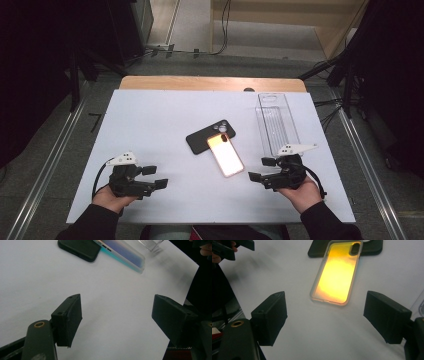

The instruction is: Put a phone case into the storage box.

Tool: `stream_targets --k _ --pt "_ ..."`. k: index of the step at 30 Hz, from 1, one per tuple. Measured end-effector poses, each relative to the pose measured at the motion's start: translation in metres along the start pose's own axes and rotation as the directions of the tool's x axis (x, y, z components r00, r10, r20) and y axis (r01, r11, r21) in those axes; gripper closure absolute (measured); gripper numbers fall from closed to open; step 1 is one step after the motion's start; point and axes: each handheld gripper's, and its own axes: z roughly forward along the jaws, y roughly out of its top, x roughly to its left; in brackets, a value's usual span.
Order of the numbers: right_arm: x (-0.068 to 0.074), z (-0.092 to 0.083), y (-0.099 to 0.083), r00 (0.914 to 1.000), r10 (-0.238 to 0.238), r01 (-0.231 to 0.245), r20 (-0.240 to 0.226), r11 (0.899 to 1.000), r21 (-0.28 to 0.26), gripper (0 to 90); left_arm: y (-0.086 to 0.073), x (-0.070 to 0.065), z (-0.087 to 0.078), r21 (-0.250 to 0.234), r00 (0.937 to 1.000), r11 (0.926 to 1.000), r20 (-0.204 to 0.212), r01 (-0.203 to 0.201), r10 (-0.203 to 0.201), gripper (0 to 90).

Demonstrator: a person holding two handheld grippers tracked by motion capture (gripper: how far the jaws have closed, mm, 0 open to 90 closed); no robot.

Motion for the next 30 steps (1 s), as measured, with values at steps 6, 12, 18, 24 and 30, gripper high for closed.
stream_targets --k 6,12,18,24,30 --pt "0.003 0.005 0.010 0.9994 0.004 -0.004 0.034 1.000 -0.001 16.9 -0.001 -0.001 0.001 0.011 1.0000 0.9999 0.007 -0.002 0.002 24.7" --pt "0.005 0.011 0.019 0.9990 0.006 -0.006 0.044 1.000 -0.010 16.5 -0.001 0.000 0.002 0.014 1.0000 0.9999 0.008 -0.004 0.004 24.7" --pt "0.006 0.016 0.029 0.9941 0.022 -0.018 0.107 0.999 -0.030 16.5 -0.002 0.001 0.003 0.021 0.9999 0.9998 0.013 0.007 -0.007 24.7" --pt "0.005 0.025 0.040 0.9918 0.046 -0.041 0.119 0.998 -0.041 15.8 -0.002 0.001 0.002 0.019 0.9999 0.9998 0.013 0.007 -0.007 24.7" --pt "0.007 0.038 0.052 0.9908 0.045 -0.041 0.127 0.999 -0.034 14.8 -0.002 0.001 0.002 0.018 0.9999 0.9998 0.011 0.008 -0.008 24.7"
